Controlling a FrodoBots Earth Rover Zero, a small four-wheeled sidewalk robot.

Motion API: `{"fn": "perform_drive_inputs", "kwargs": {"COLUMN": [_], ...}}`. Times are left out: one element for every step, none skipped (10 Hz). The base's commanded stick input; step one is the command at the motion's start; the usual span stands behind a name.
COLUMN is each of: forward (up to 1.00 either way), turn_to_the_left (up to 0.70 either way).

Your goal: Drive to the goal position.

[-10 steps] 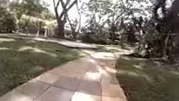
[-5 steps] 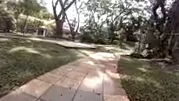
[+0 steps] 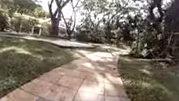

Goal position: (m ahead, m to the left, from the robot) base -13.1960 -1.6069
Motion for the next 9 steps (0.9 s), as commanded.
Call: {"fn": "perform_drive_inputs", "kwargs": {"forward": [0.70, 0.70, 0.70, 0.70, 0.70, 0.70, 0.70, 0.70, 0.70], "turn_to_the_left": [0.00, 0.00, 0.00, 0.00, -0.19, -0.26, -0.27, -0.34, -0.35]}}
